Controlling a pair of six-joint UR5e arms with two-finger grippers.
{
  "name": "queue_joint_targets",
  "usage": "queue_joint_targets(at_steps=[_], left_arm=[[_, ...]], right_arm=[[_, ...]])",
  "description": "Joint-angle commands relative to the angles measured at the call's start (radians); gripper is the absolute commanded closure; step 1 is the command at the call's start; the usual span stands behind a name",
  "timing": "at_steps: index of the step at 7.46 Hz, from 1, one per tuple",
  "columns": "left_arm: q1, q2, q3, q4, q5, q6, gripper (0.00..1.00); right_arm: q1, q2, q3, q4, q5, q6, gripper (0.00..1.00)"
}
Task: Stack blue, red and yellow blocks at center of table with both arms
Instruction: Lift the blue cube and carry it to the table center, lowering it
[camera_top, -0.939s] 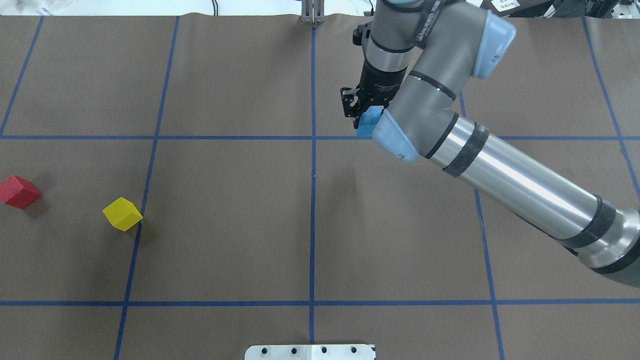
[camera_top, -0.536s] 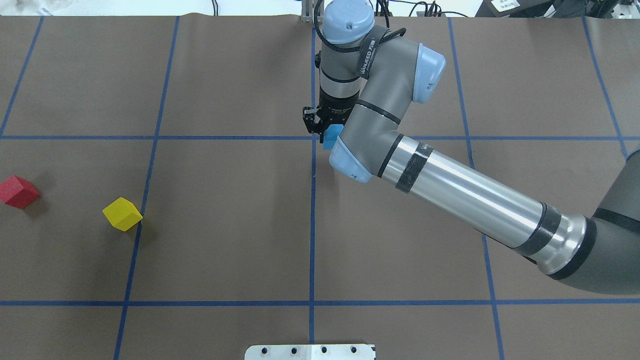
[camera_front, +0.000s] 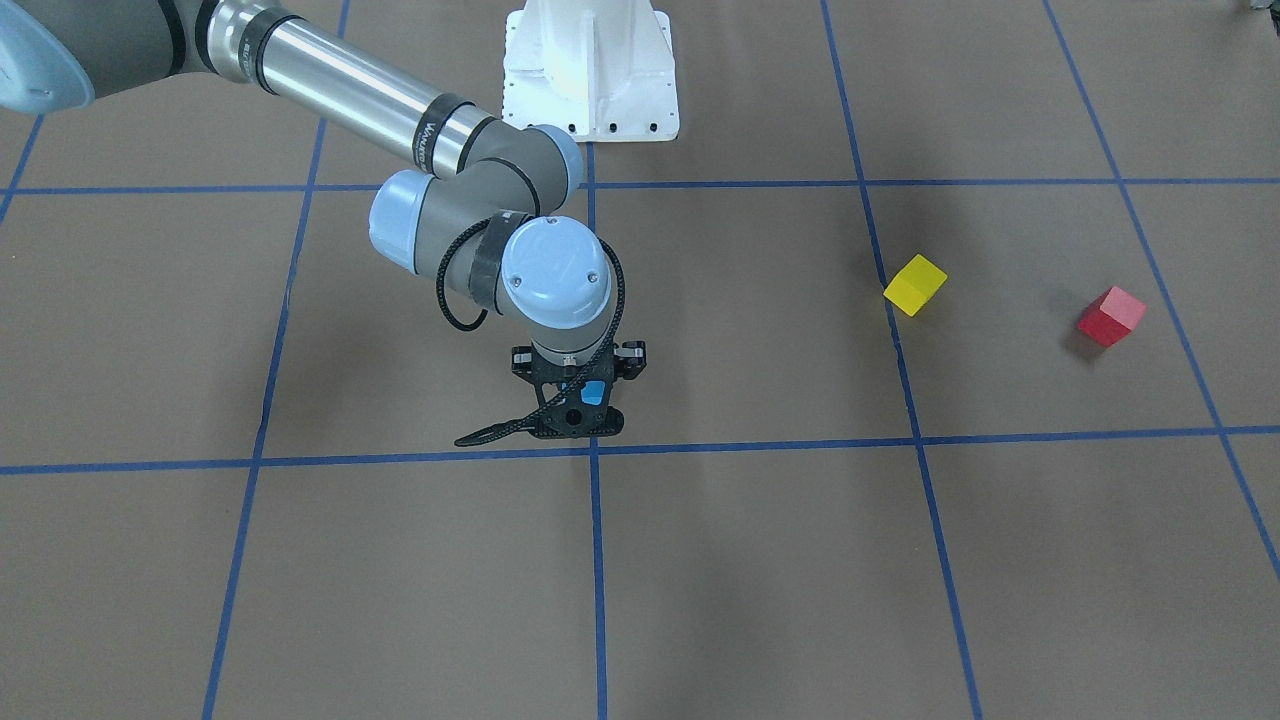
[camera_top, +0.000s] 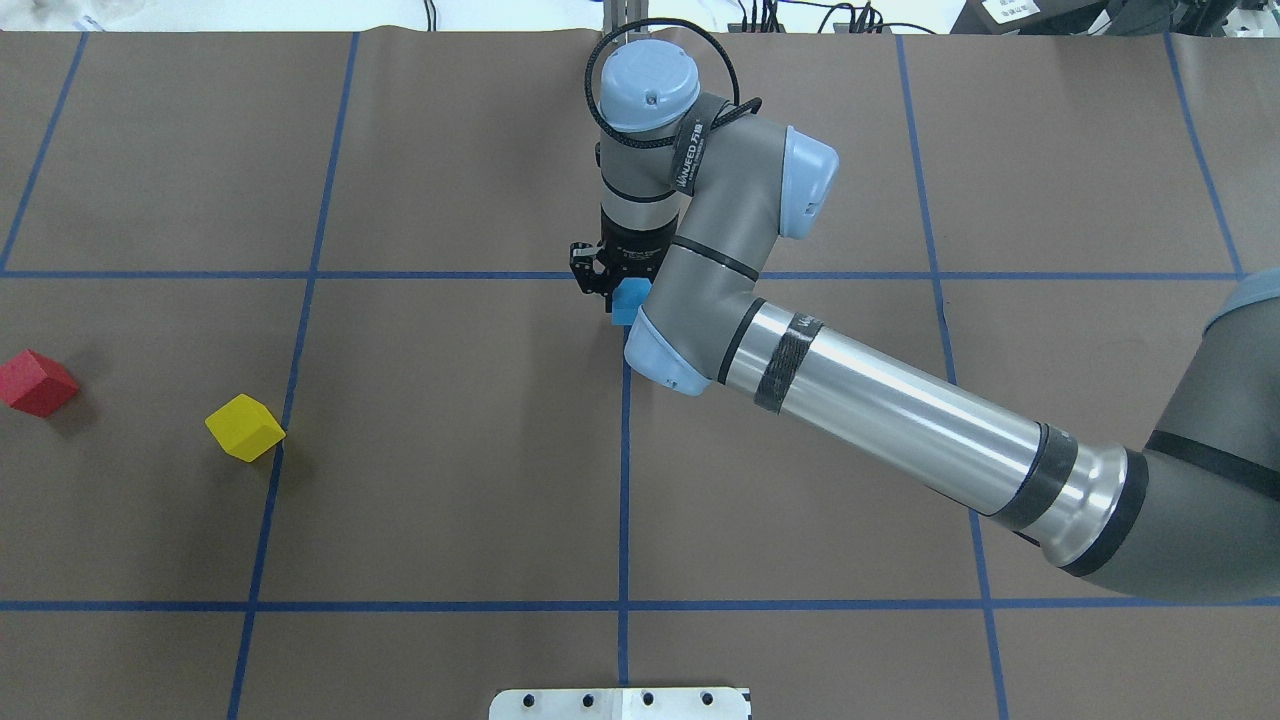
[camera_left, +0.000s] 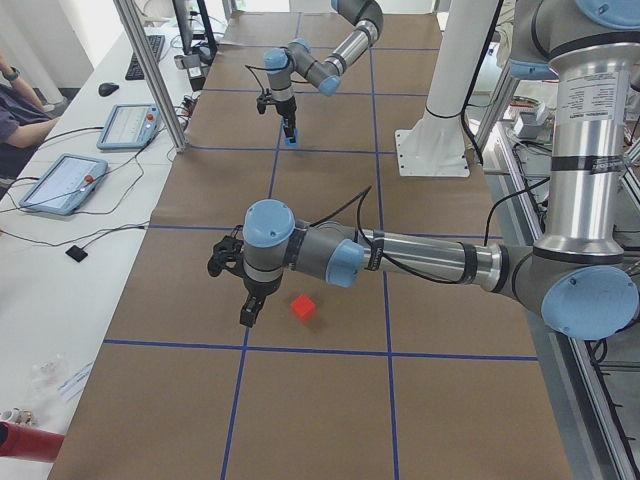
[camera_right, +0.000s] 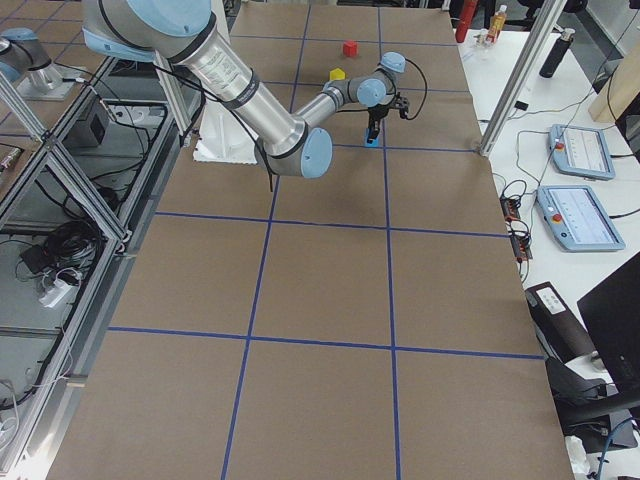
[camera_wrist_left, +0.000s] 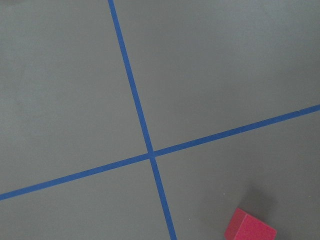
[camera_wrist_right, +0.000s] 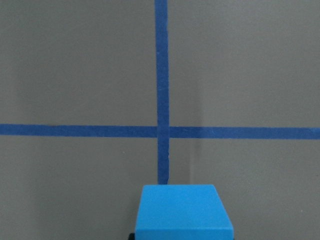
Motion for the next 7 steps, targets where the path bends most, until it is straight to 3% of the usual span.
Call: queue_joint_targets(at_steps=[1,2,3,7], left_arm=[[0.0,-0.006,0.005,0.003,0.0,0.0,0.0],[0.0,-0.006,0.007,0.004,0.0,0.0,0.0],[0.0,-0.007,0.009,0.006,0.0,0.0,0.0],[0.0,-0.007,0.009,0.006,0.0,-0.02,0.0]], right_arm=[[-0.013,0.001,-0.006,0.015,0.0,0.006,0.84],[-0.015,-0.002,-0.006,0.017,0.0,0.003,0.58],[-0.025,-0.013,-0.006,0.065,-0.014,0.002,0.02],[0.004,-0.041,0.026,0.08,-0.012,-0.009,0.01]])
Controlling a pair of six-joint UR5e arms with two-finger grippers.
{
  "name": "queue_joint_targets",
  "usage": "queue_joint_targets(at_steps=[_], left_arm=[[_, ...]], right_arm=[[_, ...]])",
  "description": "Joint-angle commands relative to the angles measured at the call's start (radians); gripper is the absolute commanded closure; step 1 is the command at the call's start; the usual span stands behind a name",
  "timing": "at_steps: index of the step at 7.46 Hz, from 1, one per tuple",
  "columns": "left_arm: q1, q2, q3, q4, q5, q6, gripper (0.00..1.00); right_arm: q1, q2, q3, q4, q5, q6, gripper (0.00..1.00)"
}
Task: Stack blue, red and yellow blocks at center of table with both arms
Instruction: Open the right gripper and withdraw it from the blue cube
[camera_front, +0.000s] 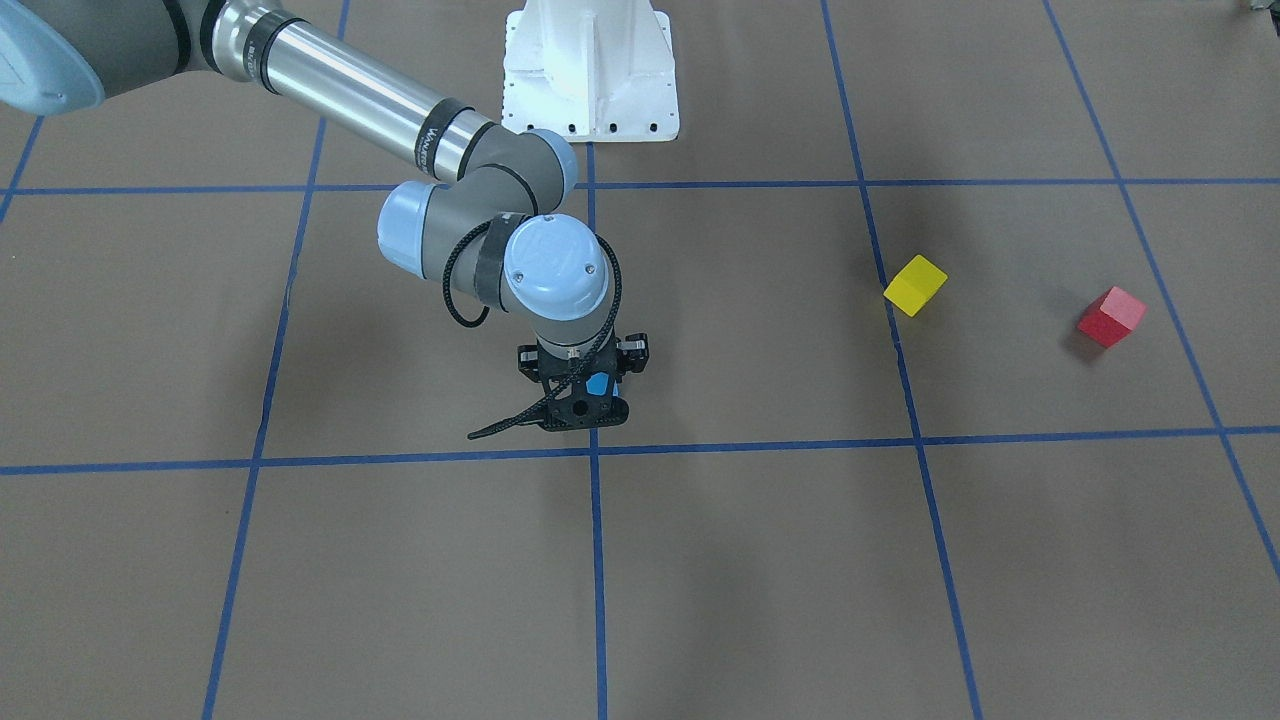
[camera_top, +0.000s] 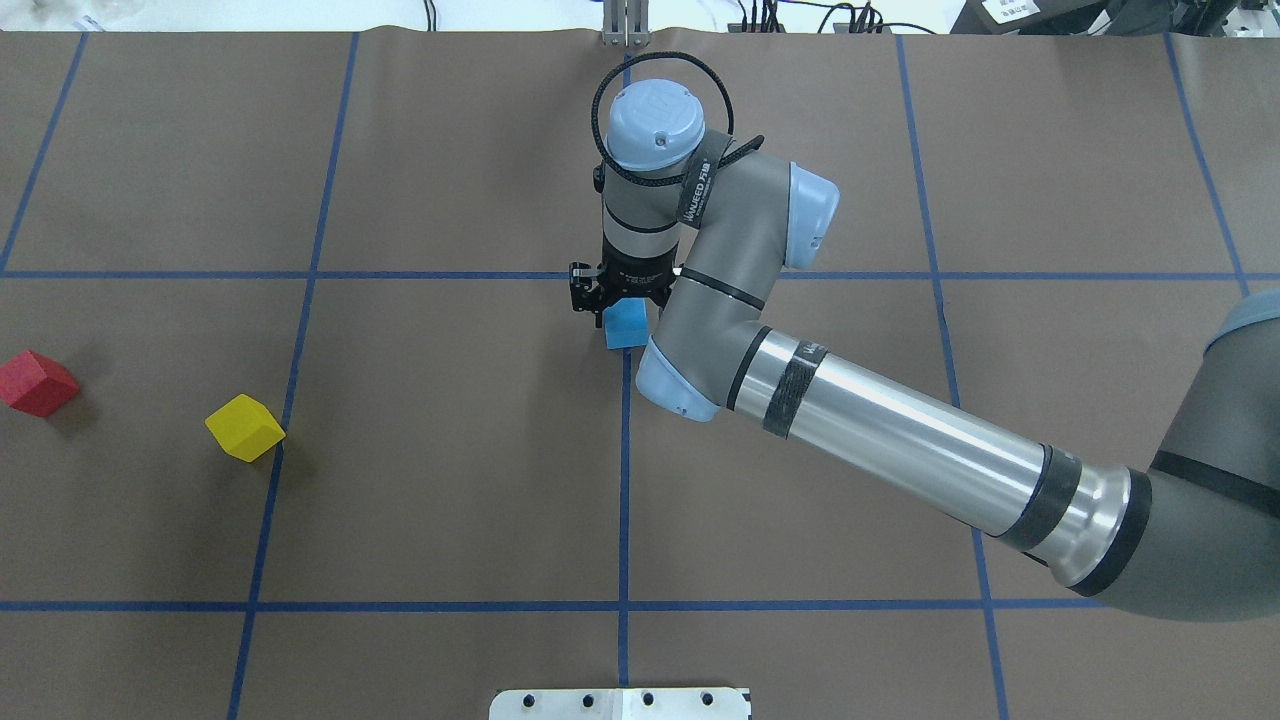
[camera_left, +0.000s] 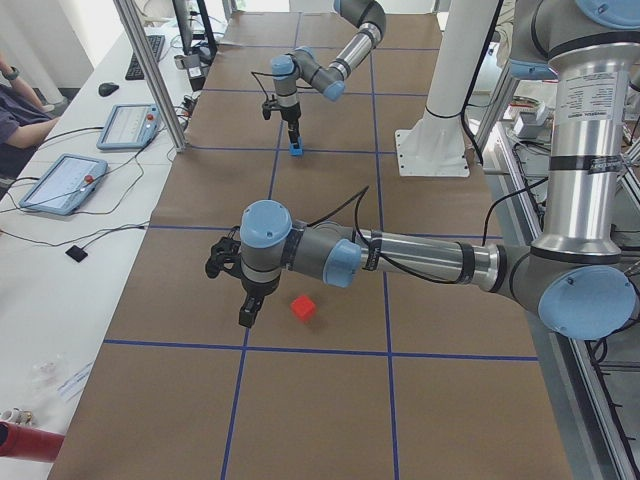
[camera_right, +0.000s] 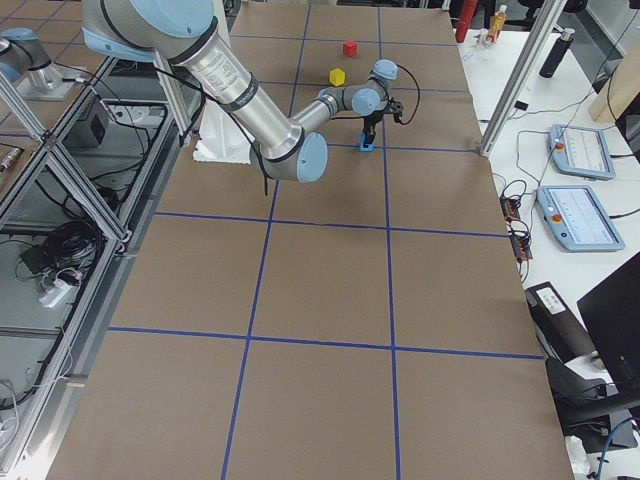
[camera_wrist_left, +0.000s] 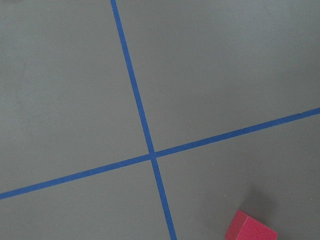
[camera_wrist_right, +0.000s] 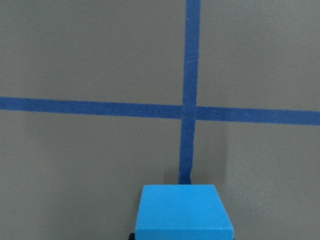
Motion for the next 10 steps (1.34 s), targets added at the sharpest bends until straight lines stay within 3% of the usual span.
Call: queue_joint_targets(at_steps=[1,2,3,5,7,8,10], left_arm=[[0.0,0.0,-0.004,-0.001,0.0,-0.002,0.0],[0.0,0.0,-0.004,0.002,0.0,-0.013,0.0],[0.005,-0.02,-0.013,-0.001,0.0,-0.156,0.0],[0.118,-0.019,-0.012,-0.1,0.008,-0.472,0.01],[0.202,0.035,0.011,-0.309,0.024,-0.475,0.01],[0.289,0.072,0.029,-0.465,0.096,-0.46,0.01],[0.412,0.087,0.052,-0.554,0.191,-0.397,0.01]], right_arm=[[0.029,-0.019,0.046,-0.003,0.017,-0.001,0.01],[0.062,-0.021,0.083,-0.046,0.05,-0.001,0.01],[0.107,-0.027,0.152,-0.151,0.052,-0.004,0.01],[0.208,-0.164,0.32,-0.254,0.055,-0.201,0.01],[0.33,-0.269,0.35,-0.255,0.102,-0.41,0.01],[0.39,-0.322,0.371,-0.255,0.133,-0.497,0.01],[0.452,-0.41,0.39,-0.247,0.141,-0.628,0.01]])
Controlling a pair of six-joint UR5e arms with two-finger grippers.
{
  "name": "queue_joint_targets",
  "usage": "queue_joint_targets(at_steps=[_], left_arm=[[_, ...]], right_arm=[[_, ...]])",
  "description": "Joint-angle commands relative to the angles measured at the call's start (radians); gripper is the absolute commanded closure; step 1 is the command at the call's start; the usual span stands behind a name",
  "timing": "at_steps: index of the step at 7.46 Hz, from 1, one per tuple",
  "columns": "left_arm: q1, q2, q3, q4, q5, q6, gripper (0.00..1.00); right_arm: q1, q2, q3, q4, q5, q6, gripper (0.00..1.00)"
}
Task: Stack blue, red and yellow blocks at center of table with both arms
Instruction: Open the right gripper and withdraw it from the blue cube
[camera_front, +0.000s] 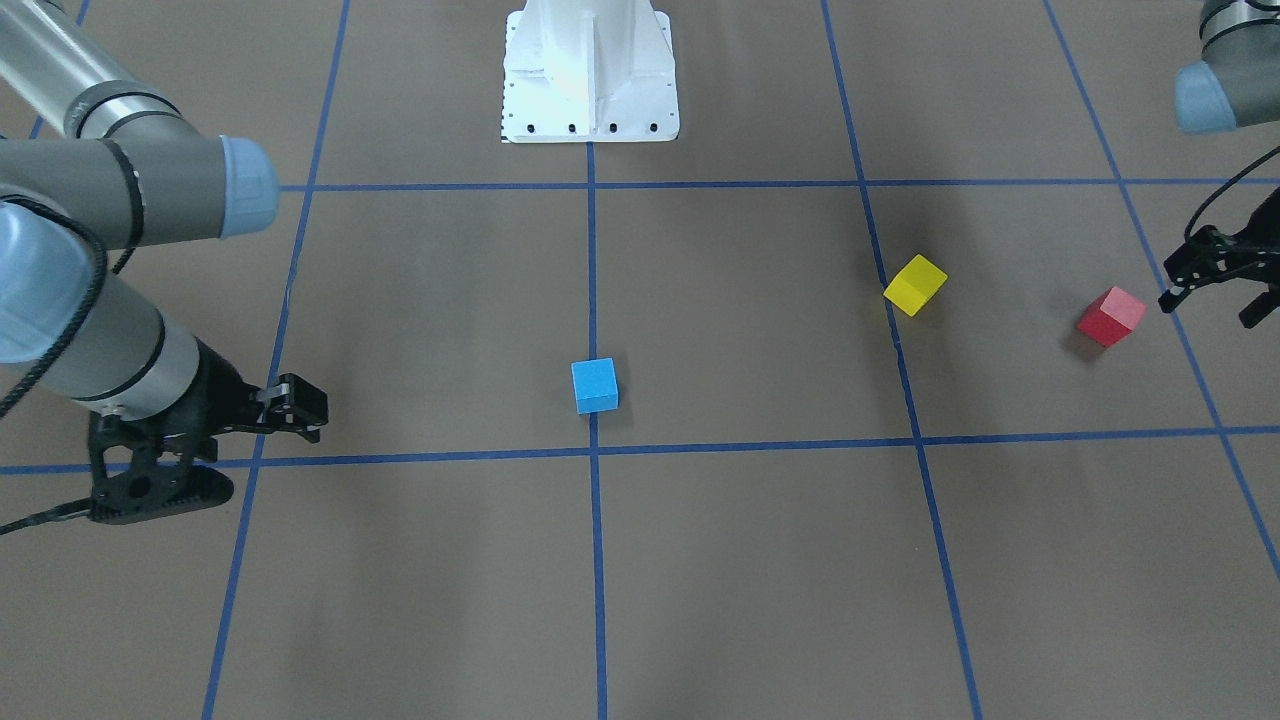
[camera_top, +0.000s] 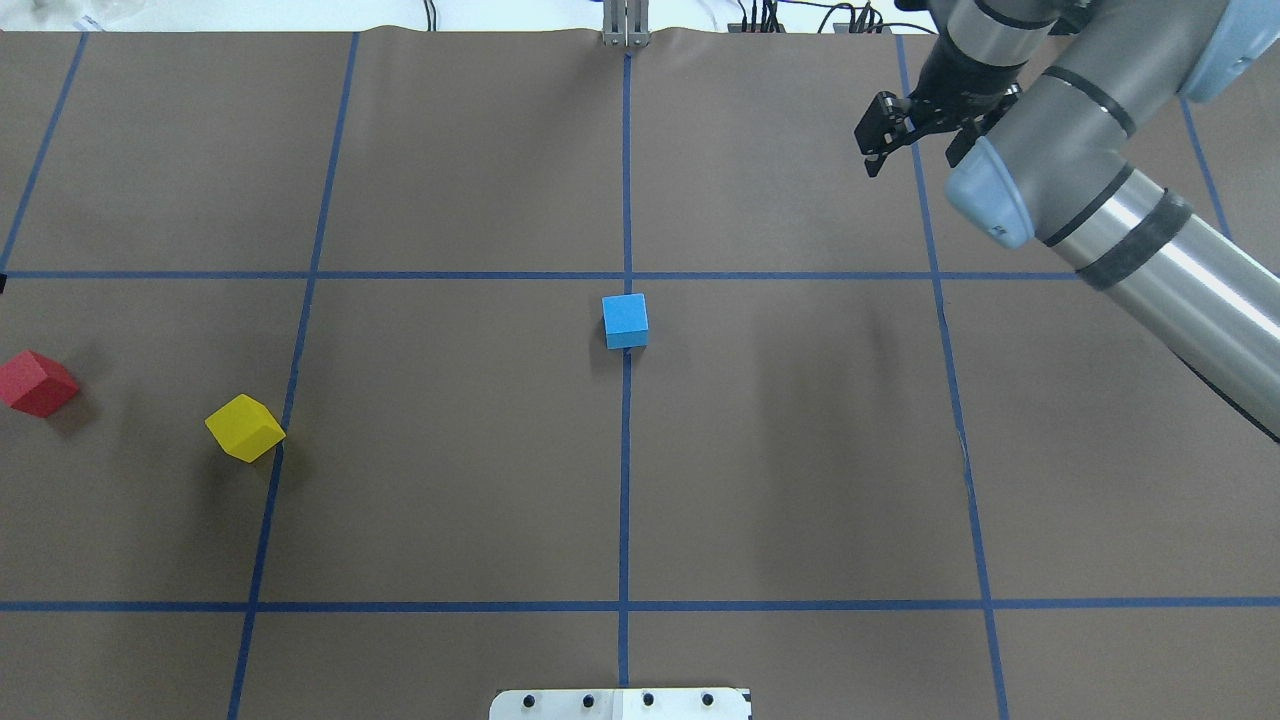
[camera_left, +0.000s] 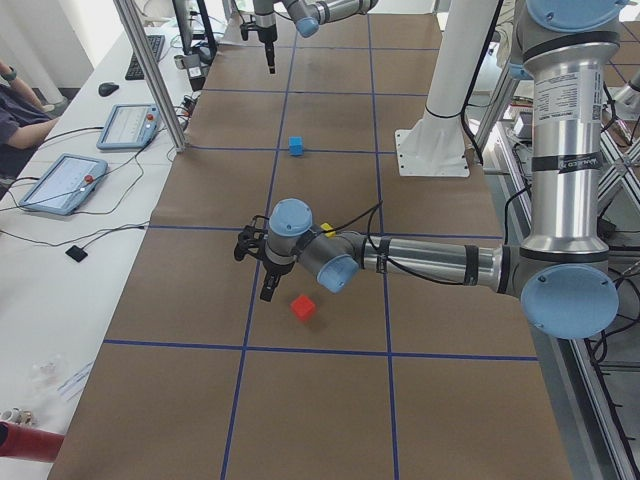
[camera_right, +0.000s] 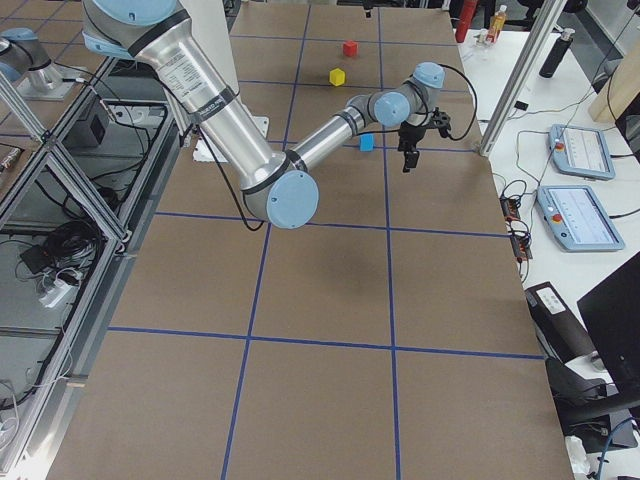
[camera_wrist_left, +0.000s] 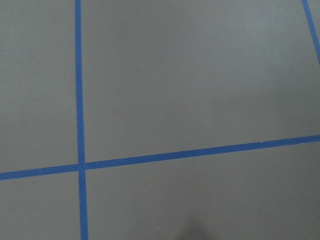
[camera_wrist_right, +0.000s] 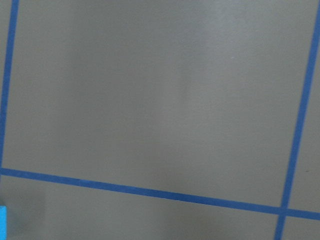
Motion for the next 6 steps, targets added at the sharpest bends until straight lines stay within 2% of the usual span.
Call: queue_joint_targets(at_steps=[1,2,5,6], left_arm=[[0.07,0.015,0.084,-0.116,0.05,0.199,0.01],[0.07,0.013,0.114,-0.132,0.05,0.275,0.01],[0.076,0.013,0.137,-0.135,0.027,0.282,0.01],[0.078,0.015,0.149,-0.129,-0.027,0.273,0.01]], right_arm=[[0.058,-0.071,0.016,0.005,0.009,-0.112,0.01],[0.06,-0.071,0.015,0.005,0.007,-0.112,0.01],[0.061,-0.079,0.015,0.005,0.004,-0.112,0.01],[0.061,-0.08,0.016,0.007,0.003,-0.112,0.01]])
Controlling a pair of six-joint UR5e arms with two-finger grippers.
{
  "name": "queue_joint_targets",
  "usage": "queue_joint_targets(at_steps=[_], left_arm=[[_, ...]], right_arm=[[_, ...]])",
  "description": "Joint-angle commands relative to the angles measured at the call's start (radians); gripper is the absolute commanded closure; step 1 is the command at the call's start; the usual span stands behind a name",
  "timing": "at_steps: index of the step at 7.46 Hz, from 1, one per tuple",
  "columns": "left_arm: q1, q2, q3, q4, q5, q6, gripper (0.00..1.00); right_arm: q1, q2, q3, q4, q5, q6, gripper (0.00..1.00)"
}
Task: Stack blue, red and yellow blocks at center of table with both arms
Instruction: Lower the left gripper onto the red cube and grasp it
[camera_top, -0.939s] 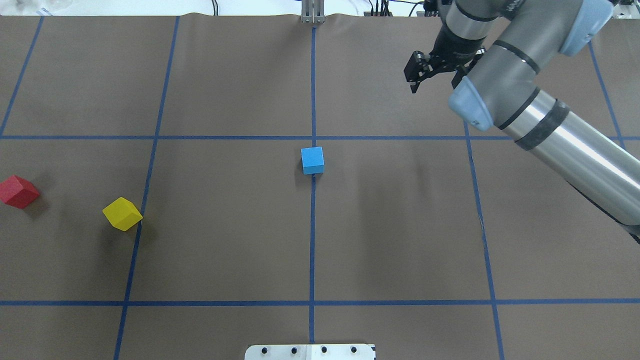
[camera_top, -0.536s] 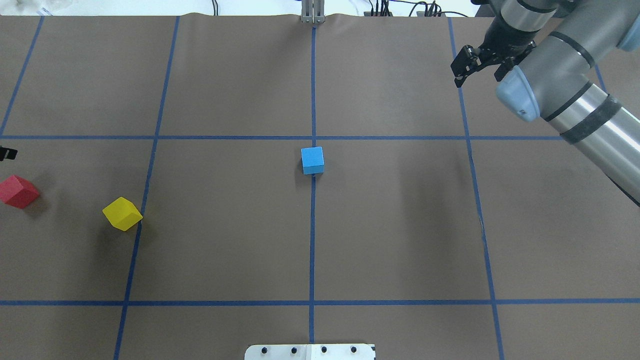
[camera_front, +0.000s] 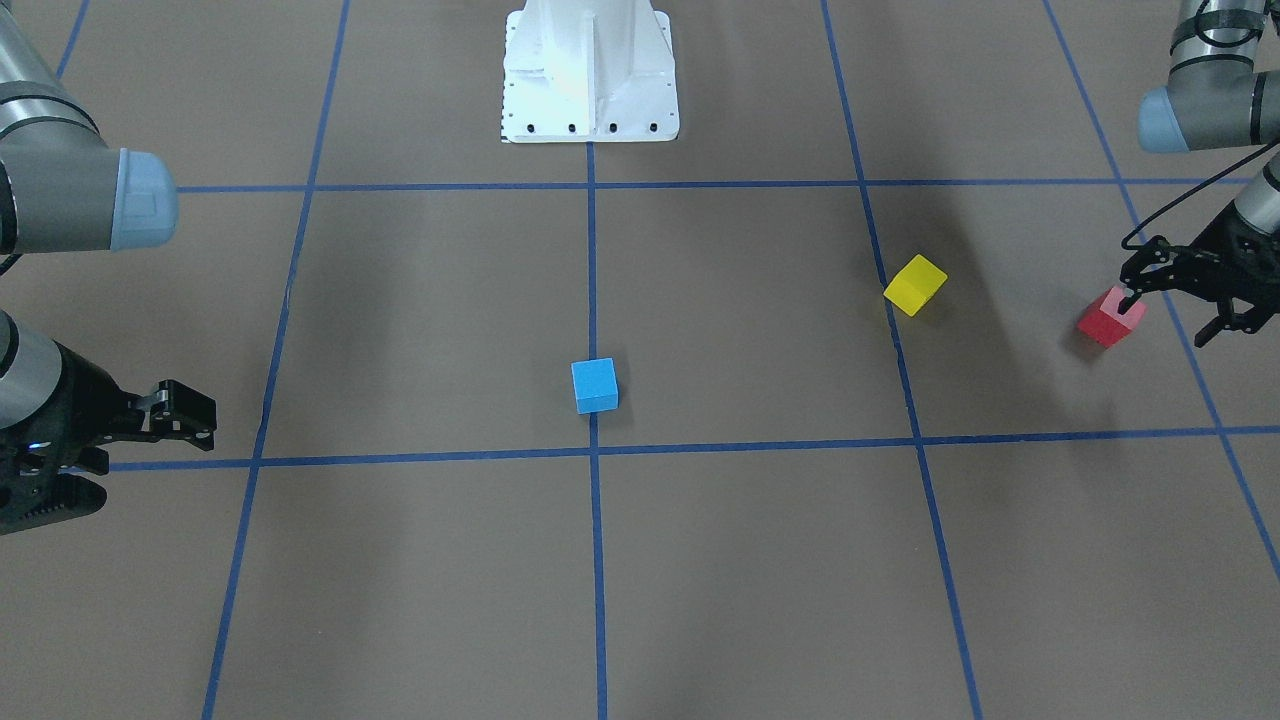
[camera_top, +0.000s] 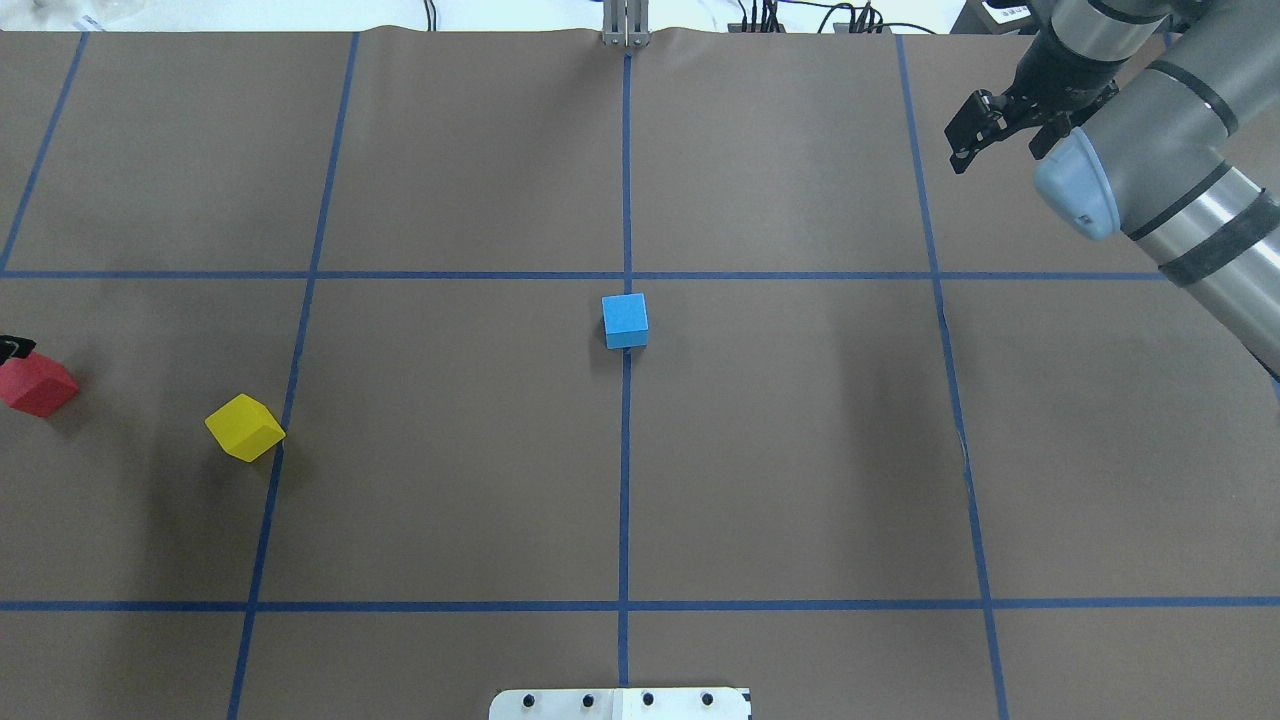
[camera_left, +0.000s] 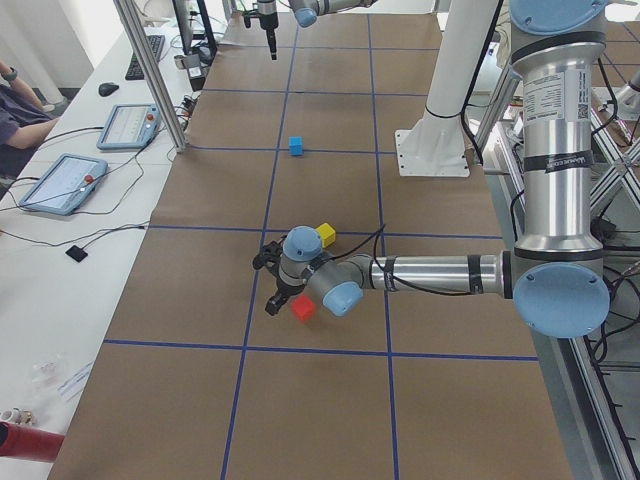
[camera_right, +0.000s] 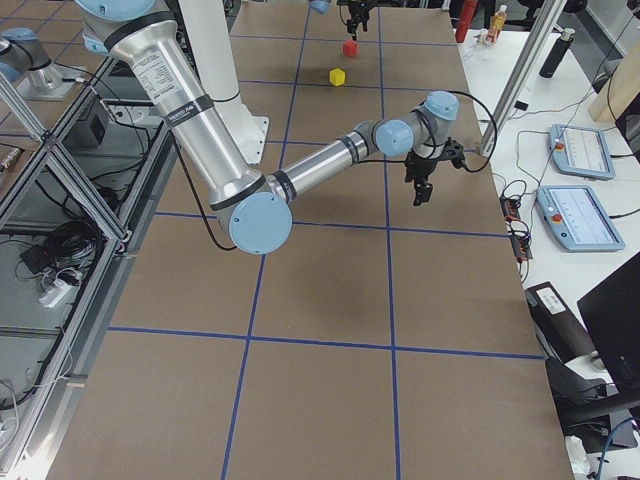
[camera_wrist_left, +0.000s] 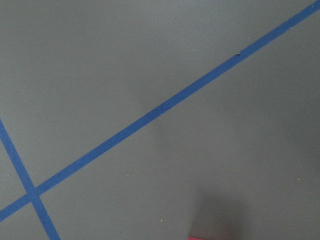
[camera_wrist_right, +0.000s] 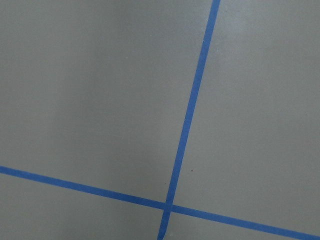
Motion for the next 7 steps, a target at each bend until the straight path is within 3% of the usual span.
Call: queue_joint_targets(at_steps=[1,3,7], left_arm=[[0.003,0.003,0.025,0.0,-0.096,-0.019,0.01],[0.032,0.001,0.026,-0.053,-0.109,-0.128,0.01],[0.044,-0.007,0.06,-0.054,-0.098,-0.121,0.01]], right_arm=[[0.0,-0.005,0.001,0.0,-0.003,0.0,0.01],[0.0,-0.008,0.0,0.001,-0.009,0.0,0.01],[-0.004,-0.014,-0.005,0.001,-0.012,0.001,0.01]])
